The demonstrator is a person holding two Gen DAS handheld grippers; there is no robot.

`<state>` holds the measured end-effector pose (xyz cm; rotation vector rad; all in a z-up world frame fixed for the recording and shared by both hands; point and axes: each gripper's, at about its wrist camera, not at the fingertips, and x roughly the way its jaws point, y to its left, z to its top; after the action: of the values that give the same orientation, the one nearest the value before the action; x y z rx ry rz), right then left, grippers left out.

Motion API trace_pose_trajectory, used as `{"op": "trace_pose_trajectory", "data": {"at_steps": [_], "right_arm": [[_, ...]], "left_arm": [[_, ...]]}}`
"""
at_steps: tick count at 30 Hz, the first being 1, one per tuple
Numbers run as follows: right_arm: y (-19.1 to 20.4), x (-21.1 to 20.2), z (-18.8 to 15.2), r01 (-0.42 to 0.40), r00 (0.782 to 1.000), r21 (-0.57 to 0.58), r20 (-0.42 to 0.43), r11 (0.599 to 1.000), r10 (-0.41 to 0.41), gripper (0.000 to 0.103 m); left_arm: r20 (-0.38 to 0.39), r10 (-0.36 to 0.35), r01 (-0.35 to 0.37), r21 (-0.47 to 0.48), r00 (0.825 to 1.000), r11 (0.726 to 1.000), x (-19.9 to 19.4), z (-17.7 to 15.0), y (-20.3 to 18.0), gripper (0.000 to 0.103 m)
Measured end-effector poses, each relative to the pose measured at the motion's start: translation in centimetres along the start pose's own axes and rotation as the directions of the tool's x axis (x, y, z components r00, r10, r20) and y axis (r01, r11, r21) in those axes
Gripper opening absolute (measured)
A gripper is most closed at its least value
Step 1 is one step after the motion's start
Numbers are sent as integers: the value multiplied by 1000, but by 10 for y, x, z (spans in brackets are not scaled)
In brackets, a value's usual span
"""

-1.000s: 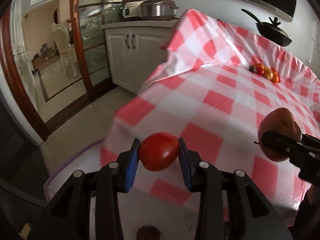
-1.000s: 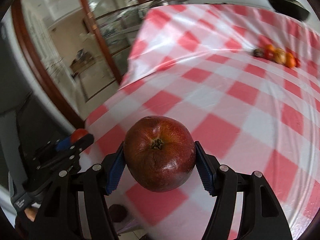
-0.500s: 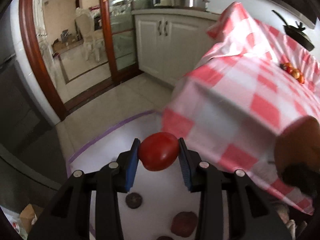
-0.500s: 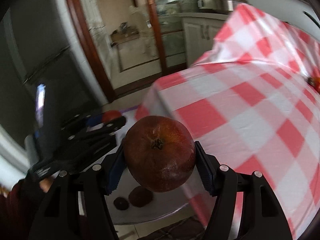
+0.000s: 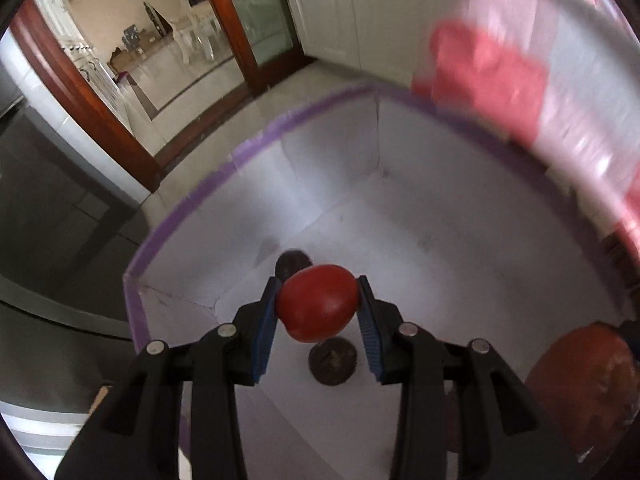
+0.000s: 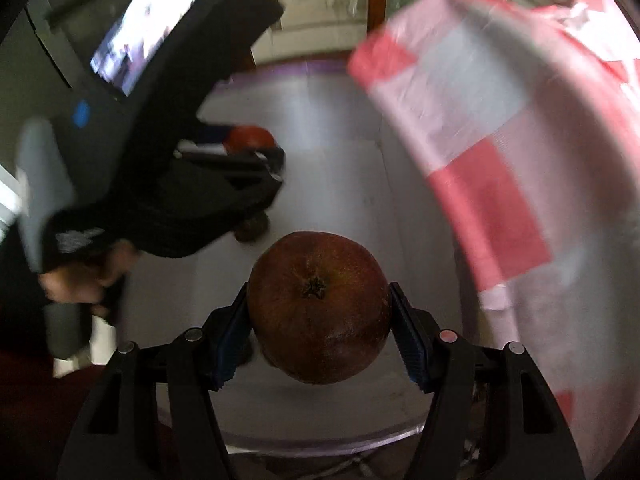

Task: Organize fruits
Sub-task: 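Open both tools to drop the apple and tomato into the white box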

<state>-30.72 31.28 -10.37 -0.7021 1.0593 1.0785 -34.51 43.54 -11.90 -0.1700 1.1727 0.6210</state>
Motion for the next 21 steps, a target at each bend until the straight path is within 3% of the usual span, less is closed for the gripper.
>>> {"op": "trace_pose_trajectory", "data": {"at_steps": [6, 12, 14, 16, 18, 21], "right_arm": [[-10, 29, 9, 49, 996, 20, -82, 999, -47, 64], [-15, 40, 11, 63, 991, 81, -119, 995, -54, 65], [-17, 38, 11, 53, 991, 101, -125, 993, -41, 66], [-18, 29, 16, 41, 997, 105, -76, 994, -33, 67], [-12, 13, 18, 16, 999, 110, -37, 994, -12, 69], [-10, -9, 17, -30, 1000, 111, 11, 993, 29, 70]], "left_arm": [[-64, 27, -25, 23, 998, 999, 29, 4, -3, 39], [-76, 31, -28, 35, 997, 999, 34, 5, -5, 40], [-64, 31, -29, 28, 997, 999, 34, 4, -4, 49], [-49, 37, -37, 14, 998, 999, 30, 4, -2, 69], [-32, 52, -52, -4, 998, 999, 25, 5, 2, 76], [-5, 67, -67, -31, 998, 997, 11, 7, 11, 77]]}}
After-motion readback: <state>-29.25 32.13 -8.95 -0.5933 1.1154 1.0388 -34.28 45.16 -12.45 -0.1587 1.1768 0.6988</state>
